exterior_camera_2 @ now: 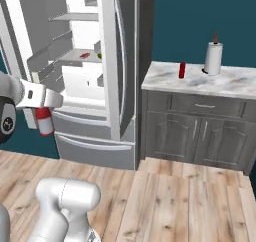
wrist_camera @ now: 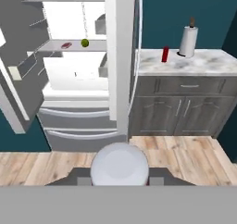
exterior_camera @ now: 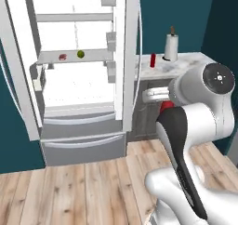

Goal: Place the ketchup and ketchup from the counter to the top shelf of the fridge. If the existing items in the fridge are on the top shelf, move them to other shelves.

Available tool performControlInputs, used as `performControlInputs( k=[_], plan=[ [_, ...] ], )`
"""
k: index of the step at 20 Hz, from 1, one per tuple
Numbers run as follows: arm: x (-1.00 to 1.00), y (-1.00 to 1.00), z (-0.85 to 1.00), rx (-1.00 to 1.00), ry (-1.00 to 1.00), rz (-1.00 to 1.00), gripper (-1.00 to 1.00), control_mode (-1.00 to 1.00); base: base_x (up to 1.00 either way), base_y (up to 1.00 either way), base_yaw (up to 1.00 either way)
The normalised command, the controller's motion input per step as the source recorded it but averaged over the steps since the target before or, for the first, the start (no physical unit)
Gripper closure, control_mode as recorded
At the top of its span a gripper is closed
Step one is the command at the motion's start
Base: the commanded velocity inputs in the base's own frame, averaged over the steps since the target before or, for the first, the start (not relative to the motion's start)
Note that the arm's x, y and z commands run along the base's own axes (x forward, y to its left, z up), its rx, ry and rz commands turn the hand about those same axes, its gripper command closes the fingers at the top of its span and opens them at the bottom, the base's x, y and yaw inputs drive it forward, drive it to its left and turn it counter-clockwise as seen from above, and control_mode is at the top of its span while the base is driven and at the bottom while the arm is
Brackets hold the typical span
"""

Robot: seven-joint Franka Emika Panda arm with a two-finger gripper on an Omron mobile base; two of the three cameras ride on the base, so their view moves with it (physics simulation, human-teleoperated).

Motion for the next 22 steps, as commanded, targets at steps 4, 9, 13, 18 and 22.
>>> performControlInputs(
  k=[4, 9, 13, 18, 22],
  plan=[
    [0.0, 0.0, 0.0, 0.0, 0.0, 0.0, 1.0, 1.0, 0.39, 1.0, 0.09],
    [0.0, 0.0, 0.0, 0.0, 0.0, 0.0, 1.0, 1.0, 0.98, 0.49, 0.01],
    [0.0, 0.0, 0.0, 0.0, 0.0, 0.0, 1.0, 1.0, 0.9, -0.01, 0.0],
    [0.0, 0.0, 0.0, 0.0, 0.0, 0.0, 1.0, 1.0, 0.68, -0.09, 0.0],
    [0.0, 0.0, 0.0, 0.0, 0.0, 0.0, 1.0, 1.0, 0.71, 0.27, 0.0]
  ],
)
